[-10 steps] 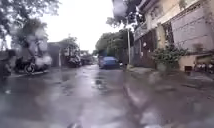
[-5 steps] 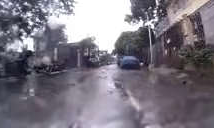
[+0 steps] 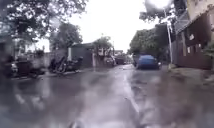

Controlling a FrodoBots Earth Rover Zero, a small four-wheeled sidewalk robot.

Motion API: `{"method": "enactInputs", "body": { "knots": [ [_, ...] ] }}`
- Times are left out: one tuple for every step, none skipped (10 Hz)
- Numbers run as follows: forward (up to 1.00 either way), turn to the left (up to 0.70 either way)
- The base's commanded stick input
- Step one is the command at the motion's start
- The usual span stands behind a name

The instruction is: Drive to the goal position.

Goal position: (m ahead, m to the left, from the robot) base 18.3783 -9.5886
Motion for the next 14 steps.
{"method": "enactInputs", "body": {
  "knots": [
    [1.0, -0.27],
    [1.0, -0.27],
    [1.0, -0.27],
    [1.0, -0.27],
    [1.0, -0.27],
    [1.0, -0.18],
    [1.0, 0.0],
    [1.0, 0.0],
    [1.0, 0.0],
    [1.0, 0.0],
    [1.0, 0.0],
    [1.0, 0.0],
    [1.0, 0.0],
    [1.0, 0.0]
  ]
}}
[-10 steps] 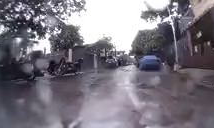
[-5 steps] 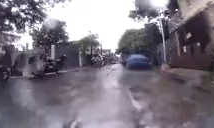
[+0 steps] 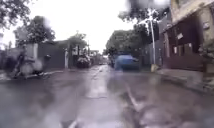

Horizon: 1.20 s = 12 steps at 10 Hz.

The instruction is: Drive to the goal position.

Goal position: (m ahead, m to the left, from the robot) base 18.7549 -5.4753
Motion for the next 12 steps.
{"method": "enactInputs", "body": {
  "knots": [
    [1.0, 0.0],
    [1.0, 0.0],
    [1.0, 0.0],
    [1.0, 0.0],
    [1.0, 0.0],
    [1.0, 0.0],
    [1.0, 0.0],
    [1.0, 0.0],
    [1.0, 0.0],
    [1.0, 0.0],
    [1.0, 0.0],
    [1.0, 0.0]
  ]
}}
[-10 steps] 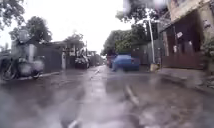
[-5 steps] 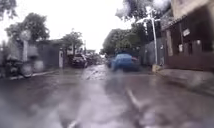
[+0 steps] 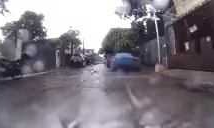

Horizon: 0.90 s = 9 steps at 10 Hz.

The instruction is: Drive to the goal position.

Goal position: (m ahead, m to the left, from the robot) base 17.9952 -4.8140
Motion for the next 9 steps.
{"method": "enactInputs", "body": {
  "knots": [
    [1.0, 0.0],
    [1.0, 0.0],
    [1.0, 0.0],
    [1.0, 0.0],
    [1.0, 0.0],
    [1.0, 0.0],
    [1.0, 0.0],
    [1.0, 0.0],
    [1.0, 0.0]
  ]
}}
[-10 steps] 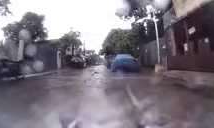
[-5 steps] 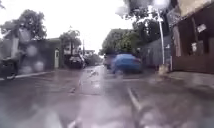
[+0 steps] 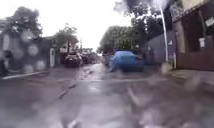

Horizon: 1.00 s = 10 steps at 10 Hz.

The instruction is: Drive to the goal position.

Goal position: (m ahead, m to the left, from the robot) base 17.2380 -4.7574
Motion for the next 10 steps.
{"method": "enactInputs", "body": {
  "knots": [
    [1.0, 0.0],
    [1.0, 0.0],
    [1.0, 0.0],
    [1.0, 0.0],
    [1.0, 0.0],
    [1.0, 0.0],
    [1.0, 0.0],
    [1.0, 0.0],
    [1.0, 0.0],
    [1.0, 0.0]
  ]
}}
